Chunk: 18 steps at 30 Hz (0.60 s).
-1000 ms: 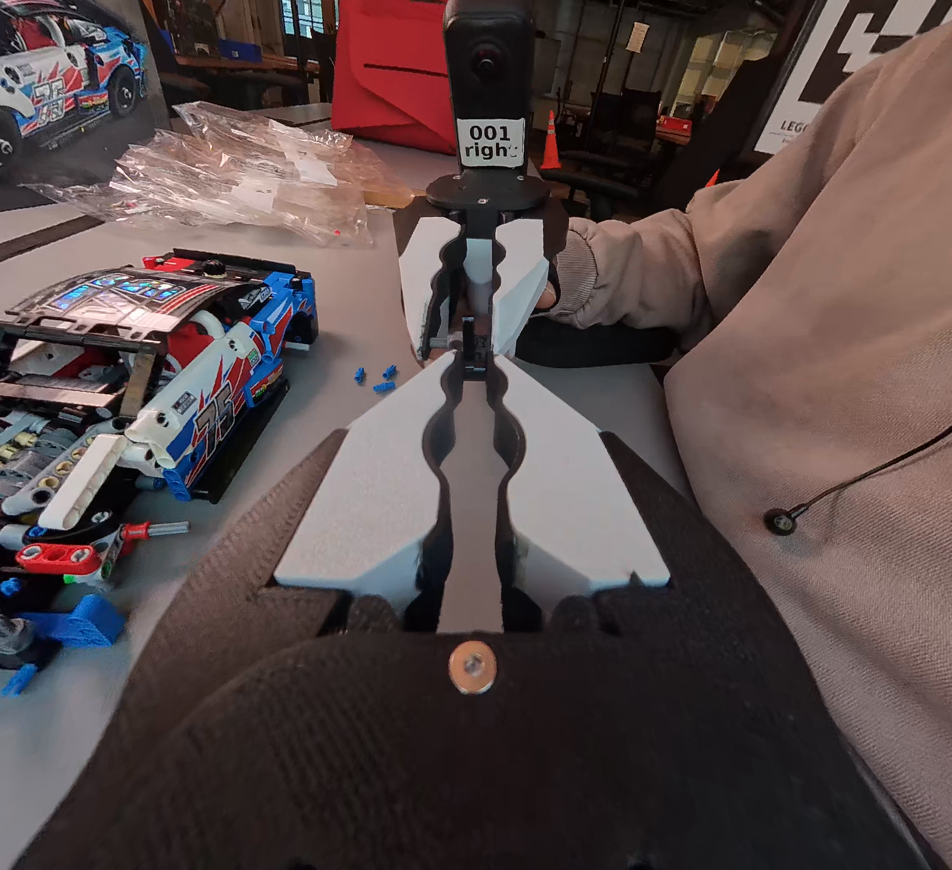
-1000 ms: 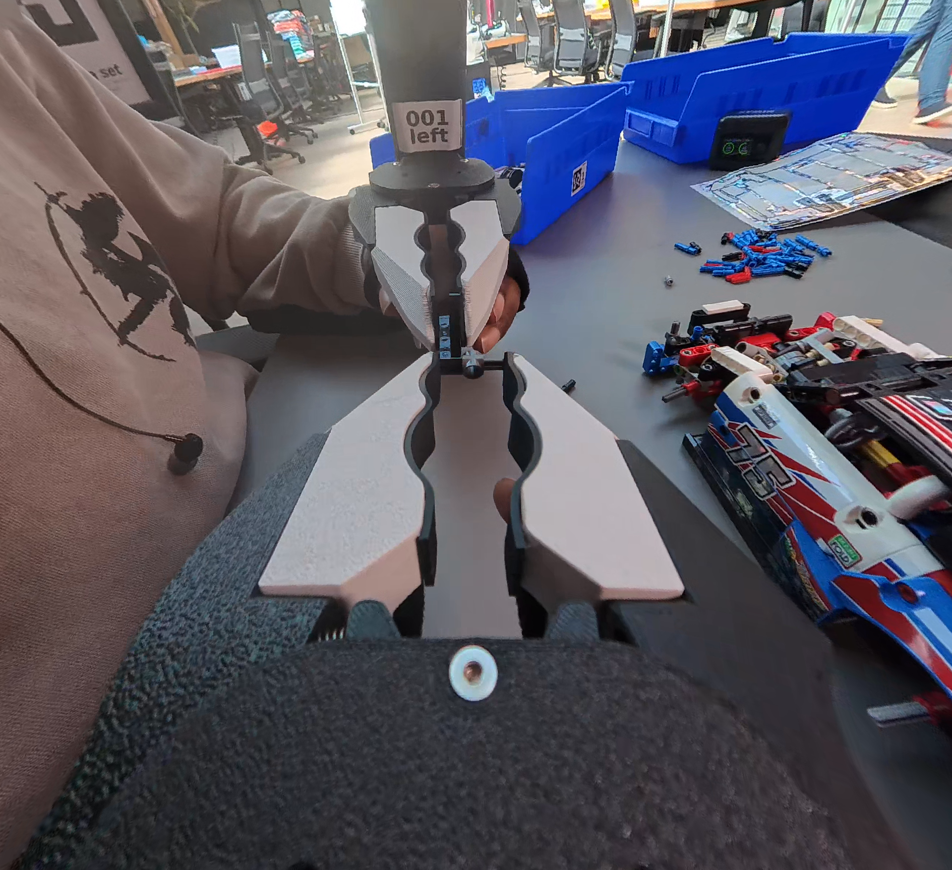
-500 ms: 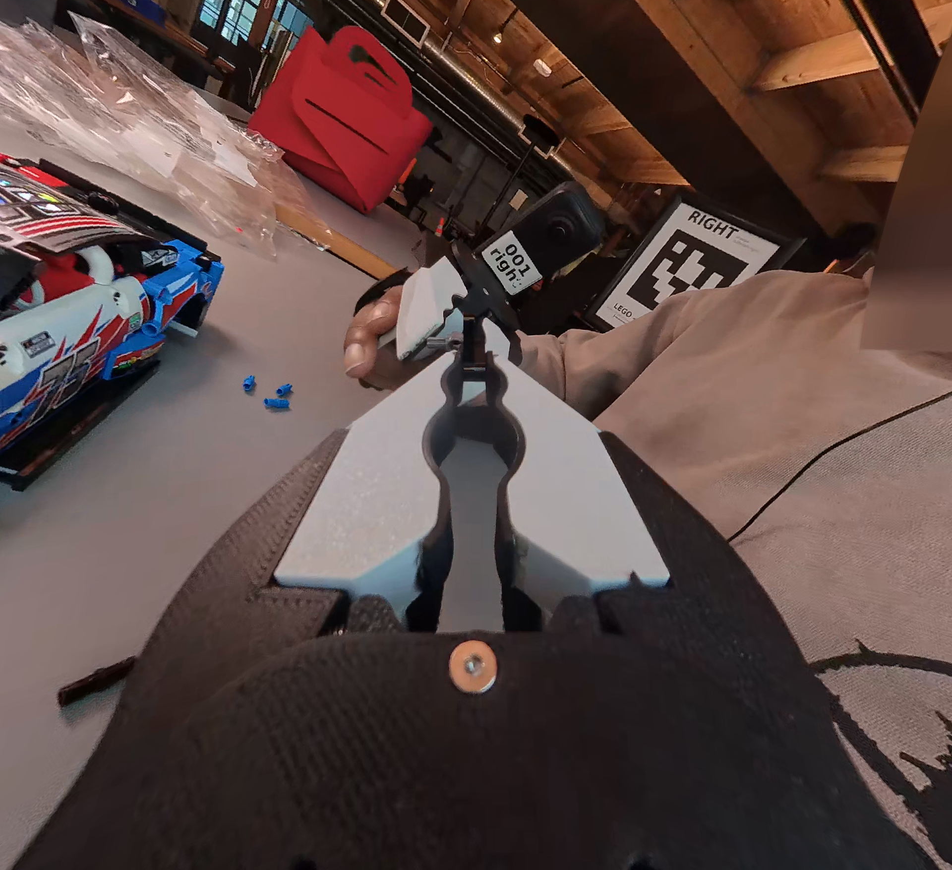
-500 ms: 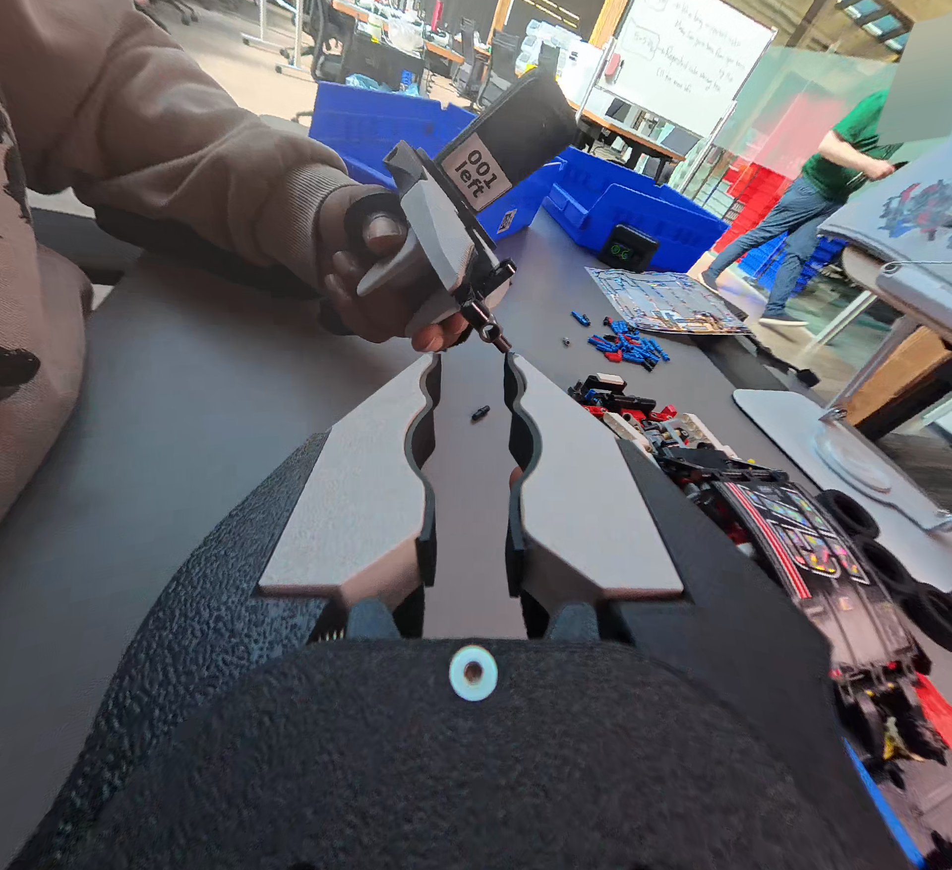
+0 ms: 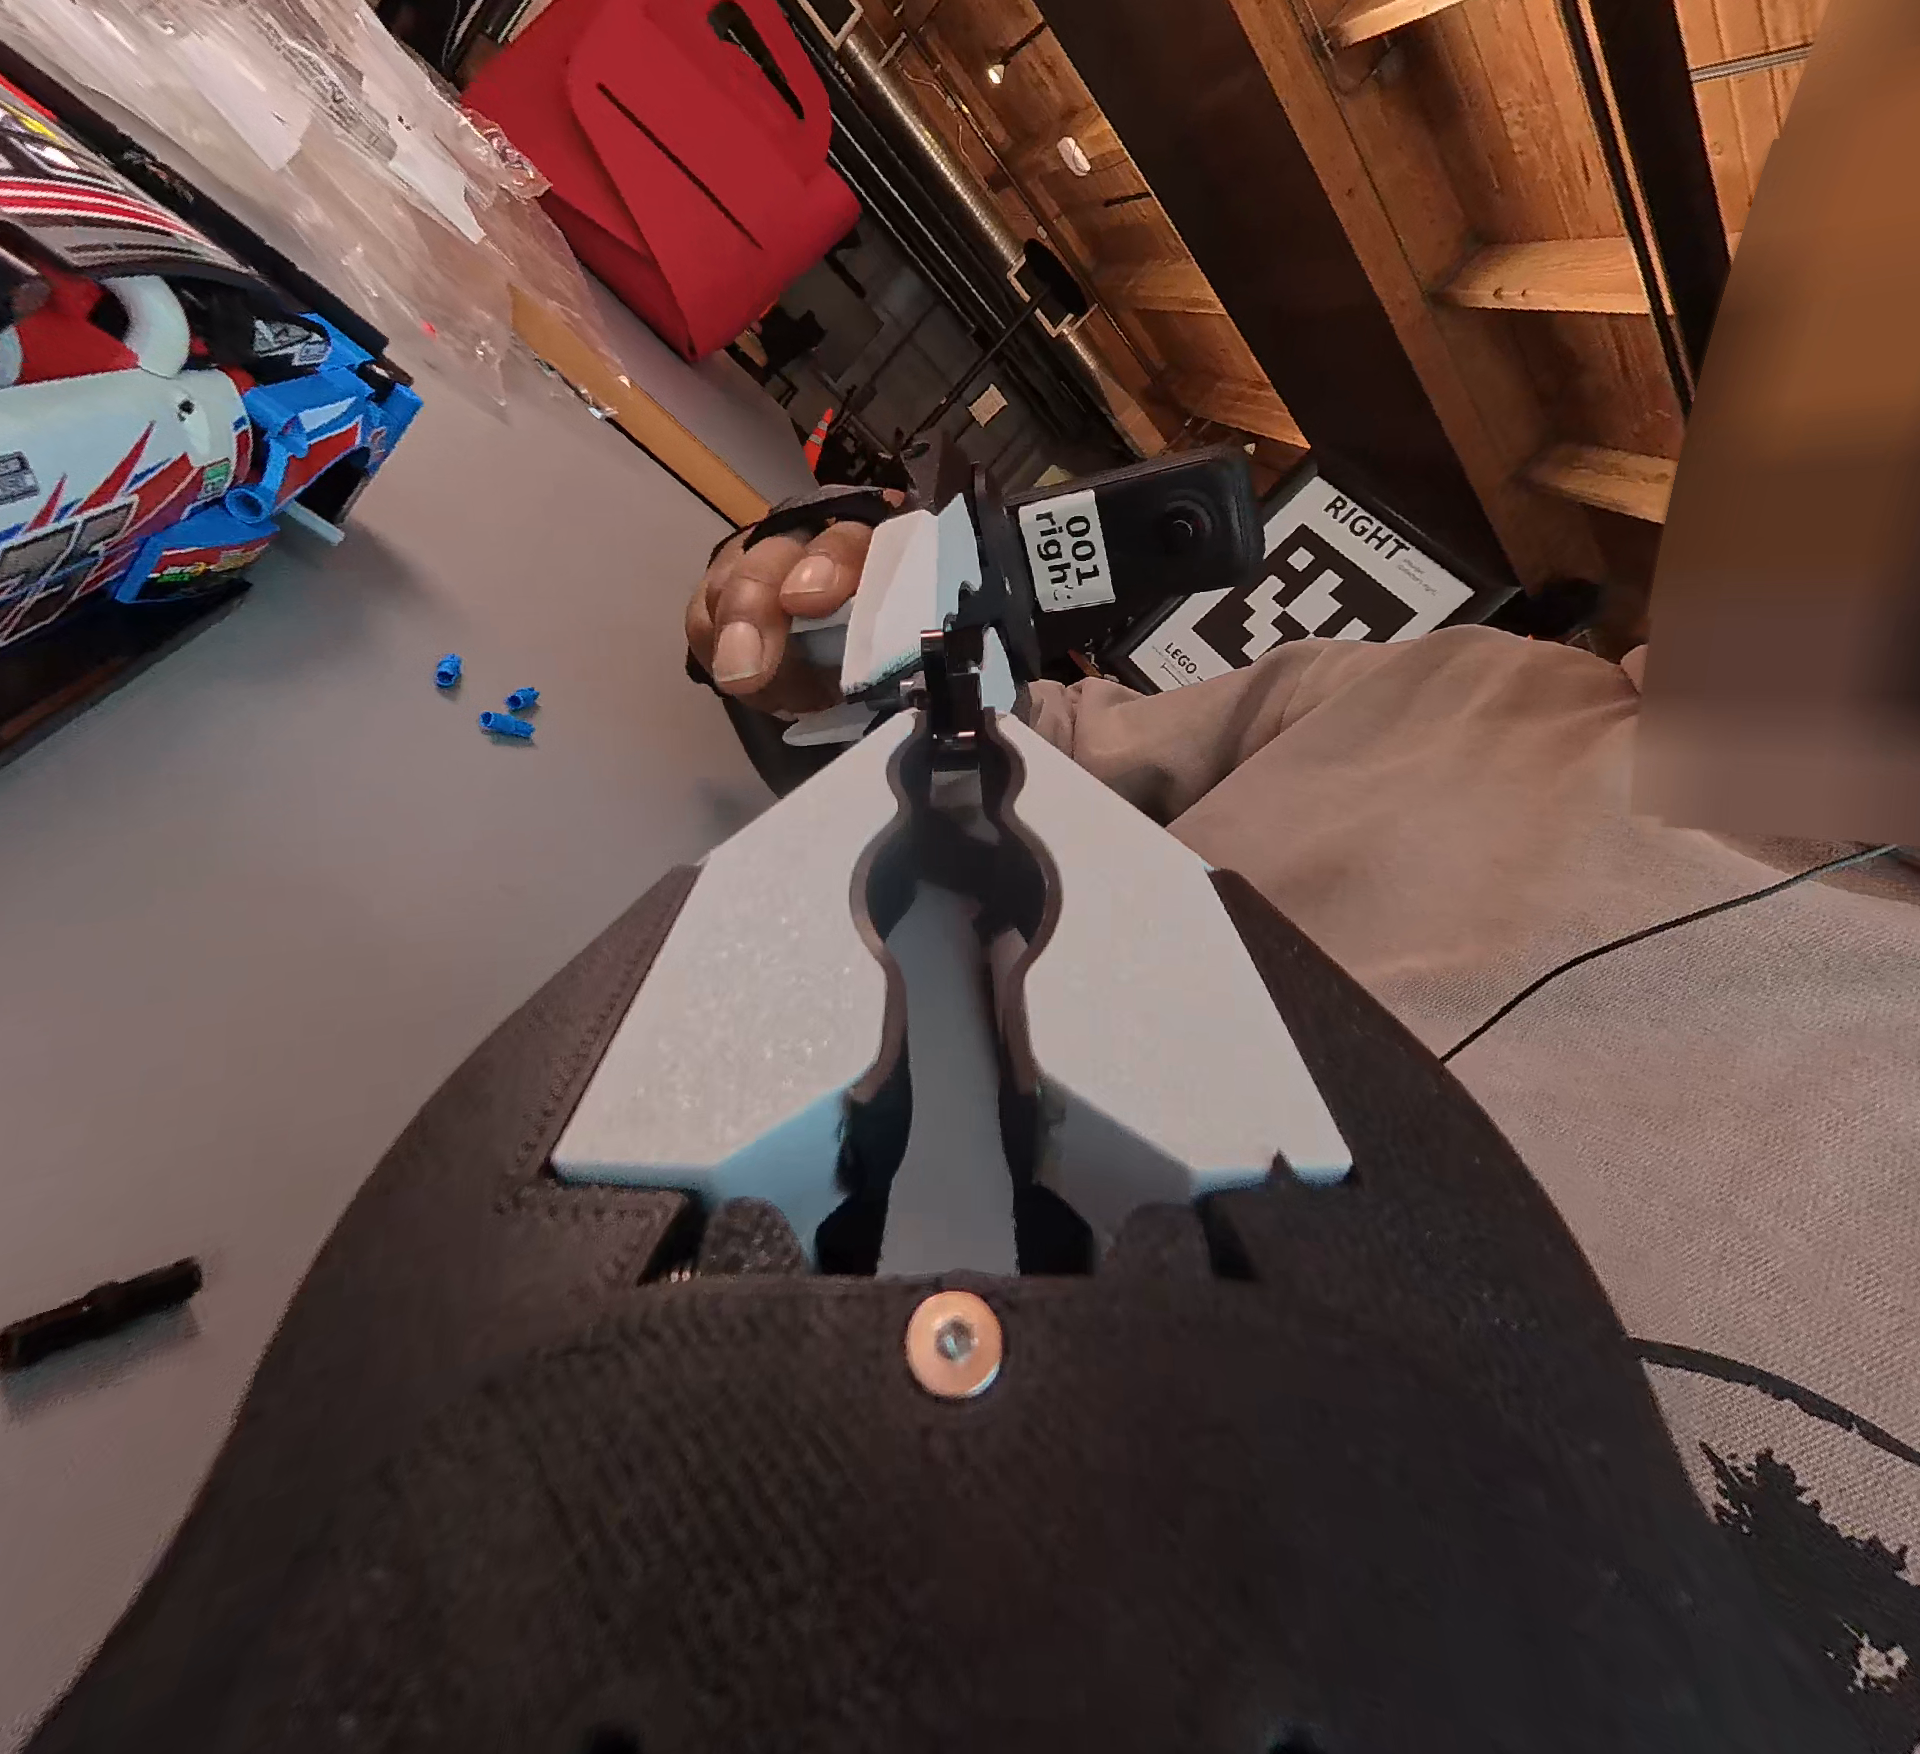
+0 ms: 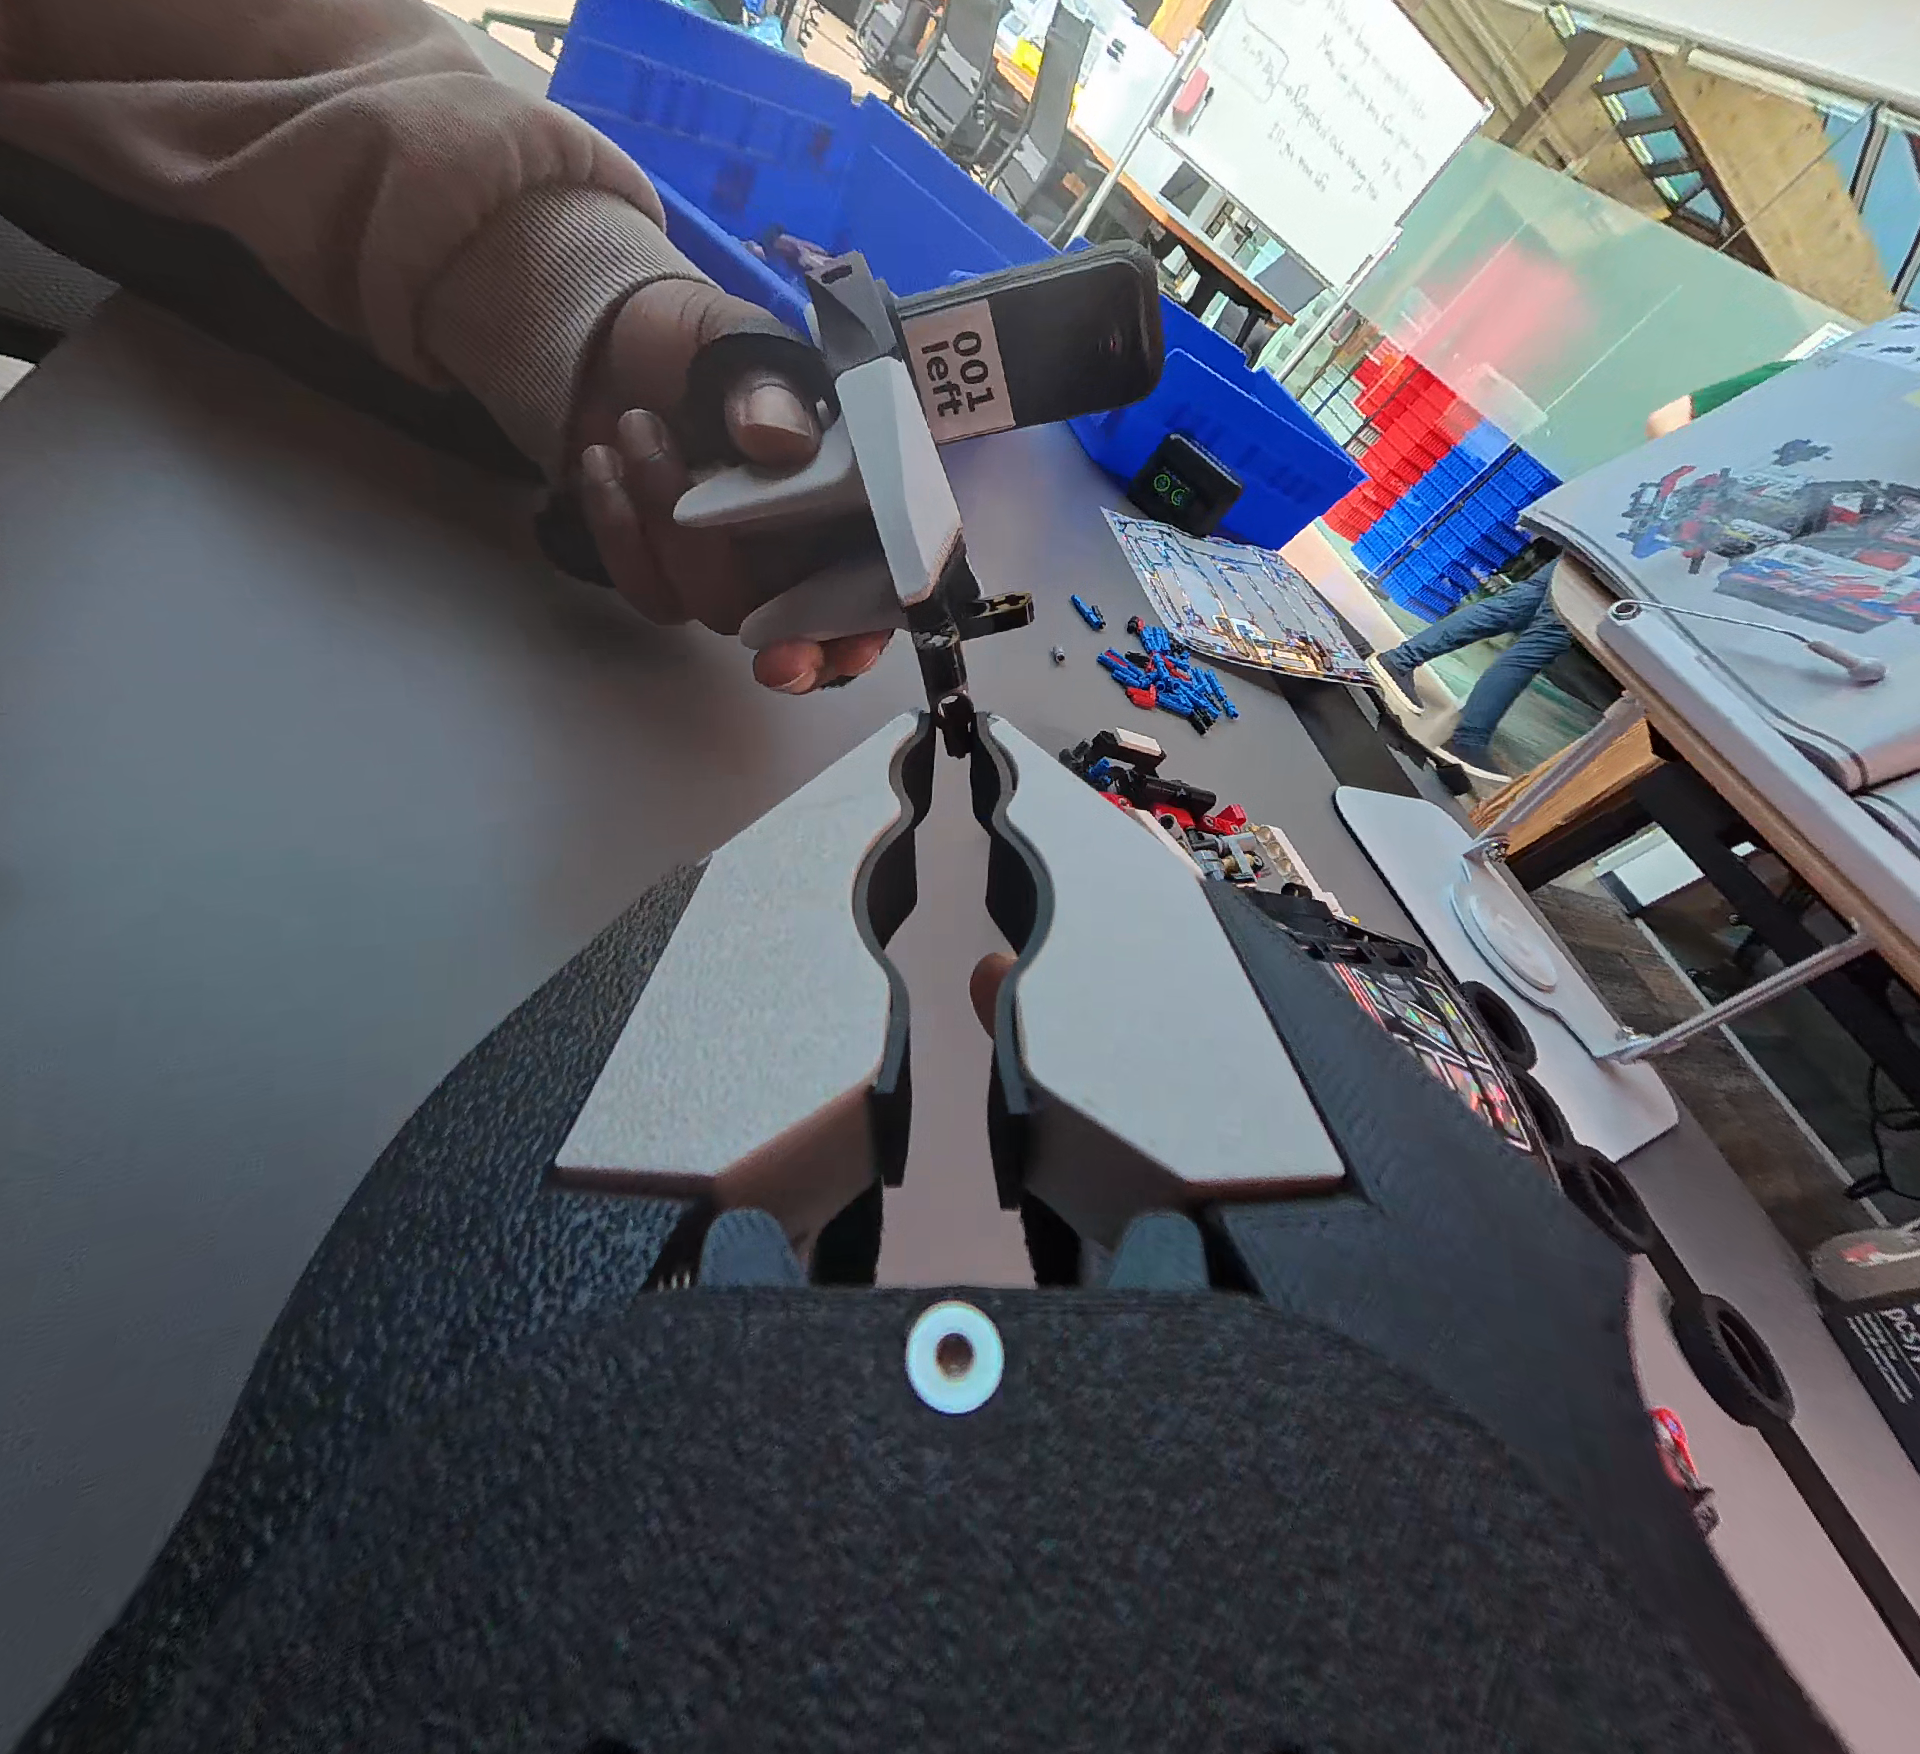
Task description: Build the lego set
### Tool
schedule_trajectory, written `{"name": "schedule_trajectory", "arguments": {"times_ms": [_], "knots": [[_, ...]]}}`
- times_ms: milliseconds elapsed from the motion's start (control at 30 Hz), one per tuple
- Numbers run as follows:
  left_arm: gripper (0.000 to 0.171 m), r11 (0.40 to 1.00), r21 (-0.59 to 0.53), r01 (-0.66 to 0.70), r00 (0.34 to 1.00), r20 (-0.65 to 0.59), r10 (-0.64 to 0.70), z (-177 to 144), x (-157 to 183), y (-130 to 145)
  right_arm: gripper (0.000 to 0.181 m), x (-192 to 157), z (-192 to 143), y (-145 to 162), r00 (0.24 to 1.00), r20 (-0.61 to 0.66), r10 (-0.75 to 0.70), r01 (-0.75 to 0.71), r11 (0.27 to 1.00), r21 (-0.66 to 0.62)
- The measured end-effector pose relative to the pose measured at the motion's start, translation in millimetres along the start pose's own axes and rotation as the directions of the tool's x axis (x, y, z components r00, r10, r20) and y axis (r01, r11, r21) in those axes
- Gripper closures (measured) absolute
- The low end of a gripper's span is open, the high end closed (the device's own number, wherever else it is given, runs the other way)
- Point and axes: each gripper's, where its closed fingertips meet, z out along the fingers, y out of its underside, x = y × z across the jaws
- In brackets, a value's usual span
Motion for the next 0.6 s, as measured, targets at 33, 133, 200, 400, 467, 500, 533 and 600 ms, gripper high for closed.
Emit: {"name": "schedule_trajectory", "arguments": {"times_ms": [33, 133, 200, 400, 467, 500, 533, 600], "knots": [[0.164, 1.000, 0.003, 0.001, 1.000, 0.013, -0.002, -0.6, -2.6, -0.4, 0.177, 0.5, 0.6, 2.3, 1.000, -0.002, 0.005, -0.005, 1.000, -0.011], [0.163, 1.000, 0.000, -0.030, 0.997, 0.066, 0.030, -2.0, -9.6, -1.3, 0.177, 1.5, 1.4, 7.9, 1.000, -0.004, 0.016, -0.016, 0.999, -0.037], [0.162, 0.998, -0.011, -0.062, 0.993, 0.102, 0.063, -2.6, -12.9, -1.5, 0.178, 1.9, 1.5, 10.6, 0.999, 0.000, 0.036, -0.036, 0.998, -0.044], [0.161, 0.995, -0.015, -0.102, 0.986, 0.129, 0.103, -4.4, -13.0, -3.8, 0.178, 2.3, 2.1, 9.5, 0.990, 0.027, 0.136, -0.136, 0.991, -0.015], [0.161, 0.990, -0.027, -0.138, 0.975, 0.172, 0.141, -6.7, -17.5, -4.6, 0.178, 3.4, 2.5, 12.4, 0.991, 0.020, 0.134, -0.134, 0.991, -0.026], [0.161, 0.987, -0.029, -0.156, 0.968, 0.195, 0.159, -8.2, -19.9, -5.6, 0.178, 4.0, 2.6, 13.5, 0.991, 0.014, 0.130, -0.130, 0.991, -0.032], [0.161, 0.984, -0.031, -0.175, 0.960, 0.219, 0.177, -9.8, -22.2, -6.8, 0.178, 4.9, 2.7, 14.7, 0.992, 0.007, 0.125, -0.124, 0.992, -0.037], [0.158, 0.975, -0.039, -0.221, 0.933, 0.283, 0.223, -13.7, -29.3, -10.2, 0.179, 8.3, 2.9, 17.8, 0.994, -0.017, 0.112, -0.113, 0.992, -0.054]]}}
